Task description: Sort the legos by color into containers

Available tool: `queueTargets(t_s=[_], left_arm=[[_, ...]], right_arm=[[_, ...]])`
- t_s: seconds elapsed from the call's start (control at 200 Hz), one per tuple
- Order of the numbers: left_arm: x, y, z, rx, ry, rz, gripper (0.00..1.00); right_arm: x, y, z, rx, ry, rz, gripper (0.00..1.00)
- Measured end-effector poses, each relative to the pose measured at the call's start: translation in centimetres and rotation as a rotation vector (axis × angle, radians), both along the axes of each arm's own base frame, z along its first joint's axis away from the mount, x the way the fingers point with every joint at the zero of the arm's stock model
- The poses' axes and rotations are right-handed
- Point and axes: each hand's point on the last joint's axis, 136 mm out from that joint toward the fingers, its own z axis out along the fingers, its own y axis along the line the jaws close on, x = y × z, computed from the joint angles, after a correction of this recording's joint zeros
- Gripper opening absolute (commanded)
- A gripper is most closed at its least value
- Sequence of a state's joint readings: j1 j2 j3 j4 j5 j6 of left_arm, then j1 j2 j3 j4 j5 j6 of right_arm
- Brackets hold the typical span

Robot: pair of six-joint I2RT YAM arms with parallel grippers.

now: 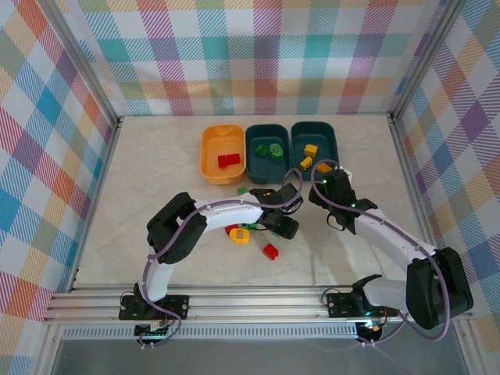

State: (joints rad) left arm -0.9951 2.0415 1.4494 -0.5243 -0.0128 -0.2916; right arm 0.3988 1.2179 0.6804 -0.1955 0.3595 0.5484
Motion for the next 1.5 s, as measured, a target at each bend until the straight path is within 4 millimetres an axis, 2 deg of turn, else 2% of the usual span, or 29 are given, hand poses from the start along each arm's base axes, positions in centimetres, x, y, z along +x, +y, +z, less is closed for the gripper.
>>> queueTargets(t_s=[0.175, 0.25, 0.39, 0.47, 0.565, 0.67, 0.755, 0.835, 0.9, 0.99, 1.06, 1.11, 1.19, 1.255, 1.305, 1.34, 1.5], left_arm=[[0.5, 0.0, -0.5, 0.050, -0.011, 0.015, 0.39], [0.7, 0.2, -0.5, 0.061, -0.018, 0.018, 0.35], [1.0, 0.4, -0.1, 0.077, -0.032, 0.022, 0.35], [1.5, 0.0, 1.4, 0.068, -0.052, 0.015, 0.35], [3.4, -0.3, 5.3, 0.023, -0.129, 0.019, 0.37], [7.2, 0.1, 11.8, -0.082, -0.233, 0.085, 0.38], [12.7, 2.2, 16.7, -0.178, -0.315, 0.202, 0.38], [17.6, 4.8, 19.4, -0.228, -0.367, 0.308, 0.38], [21.1, 6.4, 20.1, -0.250, -0.384, 0.378, 0.38], [25.4, 7.3, 18.9, -0.260, -0.381, 0.435, 0.39], [27.3, 6.8, 16.6, -0.258, -0.344, 0.441, 0.39], [28.0, 6.2, 14.6, -0.254, -0.304, 0.435, 0.40], [28.1, 5.5, 11.4, -0.243, -0.231, 0.422, 0.43], [27.5, 5.2, 9.2, -0.229, -0.172, 0.415, 0.49], [27.0, 5.1, 8.3, -0.221, -0.138, 0.408, 0.56], [26.8, 4.9, 8.1, -0.224, -0.122, 0.399, 0.61], [26.2, 4.2, 8.9, -0.263, -0.094, 0.375, 0.70]], right_arm=[[0.1, 0.0, 0.5, 0.025, -0.031, -0.012, 0.66], [0.0, -0.1, 0.8, 0.031, -0.049, -0.014, 0.65], [-0.2, -0.5, 0.8, 0.024, -0.062, -0.031, 0.63], [-0.1, -0.7, 0.9, 0.014, -0.068, -0.041, 0.63], [-0.1, -1.0, 1.4, 0.012, -0.084, -0.055, 0.63], [-0.6, -1.8, 1.8, 0.022, -0.122, -0.095, 0.63], [-1.3, -2.7, 1.6, 0.034, -0.142, -0.136, 0.63], [-1.8, -3.4, 1.3, 0.038, -0.152, -0.166, 0.64], [-2.0, -3.7, 1.4, 0.043, -0.161, -0.182, 0.64], [-1.9, -3.9, 1.7, 0.051, -0.176, -0.195, 0.65], [-1.8, -3.9, 1.9, 0.056, -0.183, -0.200, 0.65], [-1.8, -3.9, 1.9, 0.059, -0.184, -0.202, 0.65], [-1.8, -3.9, 1.9, 0.060, -0.185, -0.202, 0.66], [-1.8, -3.8, 1.9, 0.065, -0.185, -0.201, 0.67], [-1.7, -3.8, 1.8, 0.067, -0.182, -0.197, 0.68], [-1.7, -3.6, 1.8, 0.070, -0.179, -0.192, 0.68], [-1.5, -2.6, 0.8, 0.081, -0.145, -0.140, 0.69]])
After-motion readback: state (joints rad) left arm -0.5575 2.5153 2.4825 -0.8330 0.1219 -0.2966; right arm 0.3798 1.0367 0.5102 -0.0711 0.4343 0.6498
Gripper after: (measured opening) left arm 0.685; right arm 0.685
